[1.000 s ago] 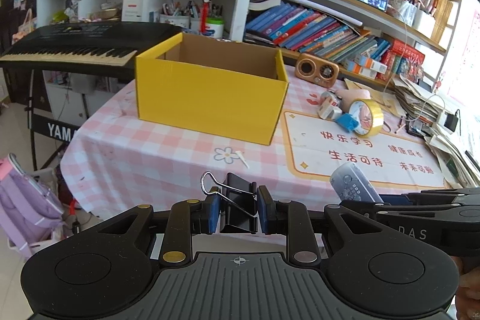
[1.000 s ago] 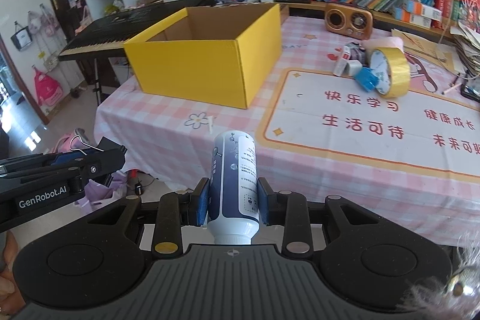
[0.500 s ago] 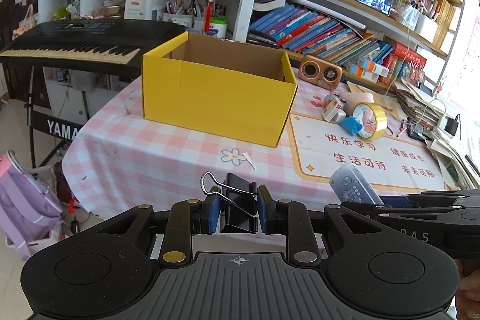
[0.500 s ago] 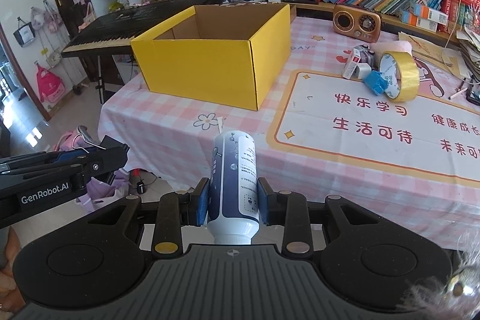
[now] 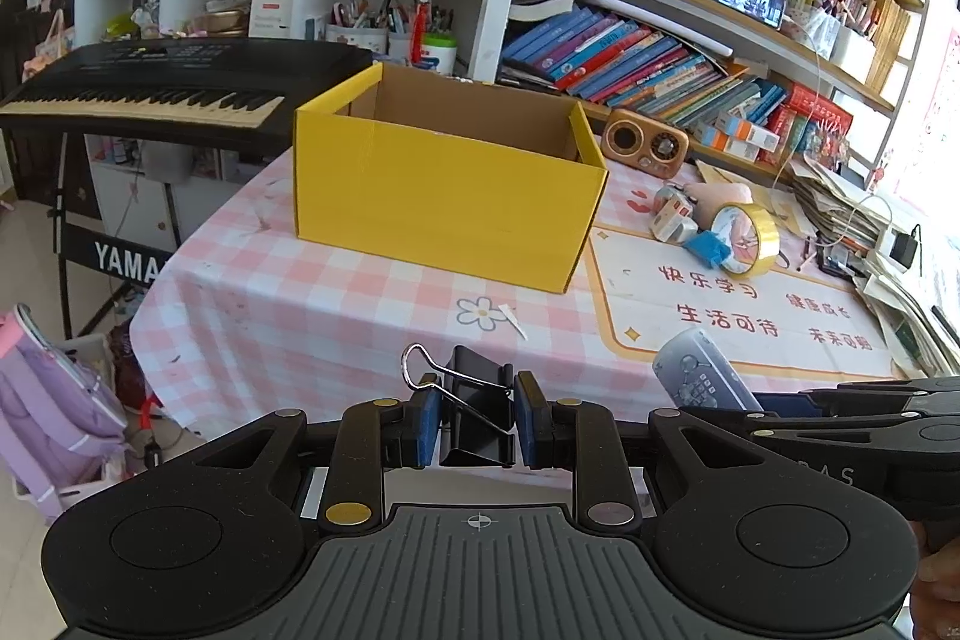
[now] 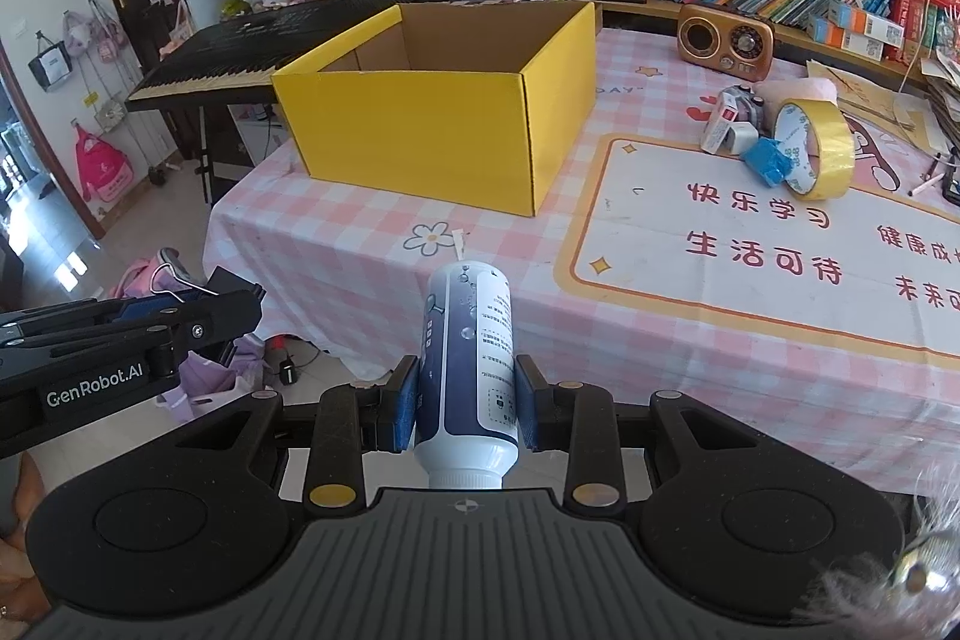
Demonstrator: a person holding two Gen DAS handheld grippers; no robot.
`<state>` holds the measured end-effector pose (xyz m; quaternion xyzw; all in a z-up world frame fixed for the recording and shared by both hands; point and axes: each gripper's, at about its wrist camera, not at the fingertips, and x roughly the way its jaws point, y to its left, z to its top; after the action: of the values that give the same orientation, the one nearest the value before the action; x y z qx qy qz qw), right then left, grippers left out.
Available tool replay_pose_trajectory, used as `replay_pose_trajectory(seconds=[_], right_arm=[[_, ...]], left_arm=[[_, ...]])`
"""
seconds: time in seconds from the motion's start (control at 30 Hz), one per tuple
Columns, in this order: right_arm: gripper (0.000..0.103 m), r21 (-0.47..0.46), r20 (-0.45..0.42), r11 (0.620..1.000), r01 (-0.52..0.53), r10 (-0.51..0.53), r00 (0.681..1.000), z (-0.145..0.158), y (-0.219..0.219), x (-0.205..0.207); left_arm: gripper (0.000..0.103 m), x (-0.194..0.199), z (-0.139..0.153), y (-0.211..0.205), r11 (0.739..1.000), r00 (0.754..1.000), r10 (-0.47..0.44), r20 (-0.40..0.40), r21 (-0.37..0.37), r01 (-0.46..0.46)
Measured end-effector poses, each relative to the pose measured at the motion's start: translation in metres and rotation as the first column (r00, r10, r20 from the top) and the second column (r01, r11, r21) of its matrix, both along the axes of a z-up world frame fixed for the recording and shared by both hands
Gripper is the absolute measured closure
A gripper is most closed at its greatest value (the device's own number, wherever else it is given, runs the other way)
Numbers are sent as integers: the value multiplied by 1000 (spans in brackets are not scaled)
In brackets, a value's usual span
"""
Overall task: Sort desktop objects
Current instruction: 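Carry the binder clip and glue bottle with both grippers over the yellow box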
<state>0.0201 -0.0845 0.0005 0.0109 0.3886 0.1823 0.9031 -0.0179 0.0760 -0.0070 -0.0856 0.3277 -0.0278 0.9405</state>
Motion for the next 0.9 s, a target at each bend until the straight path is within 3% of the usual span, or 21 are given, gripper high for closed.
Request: replay_pose_trajectory(seconds=[0.9], right_arm=[[73,12,8,999,-30,30,1000,1,11,5]], left_arm=[[79,2,3,16,1000,1000,18,22,5,-18]])
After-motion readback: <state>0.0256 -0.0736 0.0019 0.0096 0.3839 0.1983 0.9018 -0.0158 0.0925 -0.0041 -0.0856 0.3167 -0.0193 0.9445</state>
